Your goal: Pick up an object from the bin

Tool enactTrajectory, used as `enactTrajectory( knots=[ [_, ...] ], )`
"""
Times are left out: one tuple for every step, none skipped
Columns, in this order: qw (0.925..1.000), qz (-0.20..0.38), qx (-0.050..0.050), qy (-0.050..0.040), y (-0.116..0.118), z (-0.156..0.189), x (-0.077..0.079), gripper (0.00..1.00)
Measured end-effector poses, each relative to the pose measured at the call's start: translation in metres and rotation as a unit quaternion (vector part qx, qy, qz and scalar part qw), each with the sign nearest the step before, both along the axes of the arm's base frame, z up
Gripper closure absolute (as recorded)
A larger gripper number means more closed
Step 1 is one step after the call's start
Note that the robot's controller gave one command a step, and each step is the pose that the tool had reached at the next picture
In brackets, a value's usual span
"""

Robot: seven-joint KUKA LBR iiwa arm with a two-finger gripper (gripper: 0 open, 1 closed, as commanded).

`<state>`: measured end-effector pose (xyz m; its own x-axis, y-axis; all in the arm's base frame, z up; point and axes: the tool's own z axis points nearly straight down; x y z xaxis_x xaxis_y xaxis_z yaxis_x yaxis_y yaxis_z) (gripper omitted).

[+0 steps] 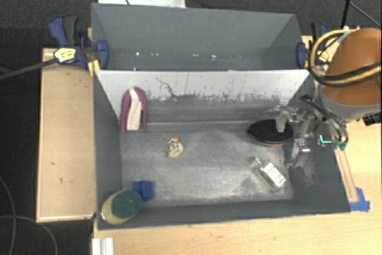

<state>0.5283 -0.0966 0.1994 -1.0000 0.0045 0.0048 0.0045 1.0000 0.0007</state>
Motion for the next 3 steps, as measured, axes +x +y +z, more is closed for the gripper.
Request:
enactTrajectory(
  knots=[
    [0.9961,-0.088,0.000,-0.0017,-0.037,-0.132,-0.051,0.00],
    [0.9751,-0.222,-0.001,-0.0052,-0.023,-0.098,-0.035,0.00],
    [0.9708,-0.240,0.000,-0.0019,-0.001,-0.099,-0.051,0.00]
  ],
)
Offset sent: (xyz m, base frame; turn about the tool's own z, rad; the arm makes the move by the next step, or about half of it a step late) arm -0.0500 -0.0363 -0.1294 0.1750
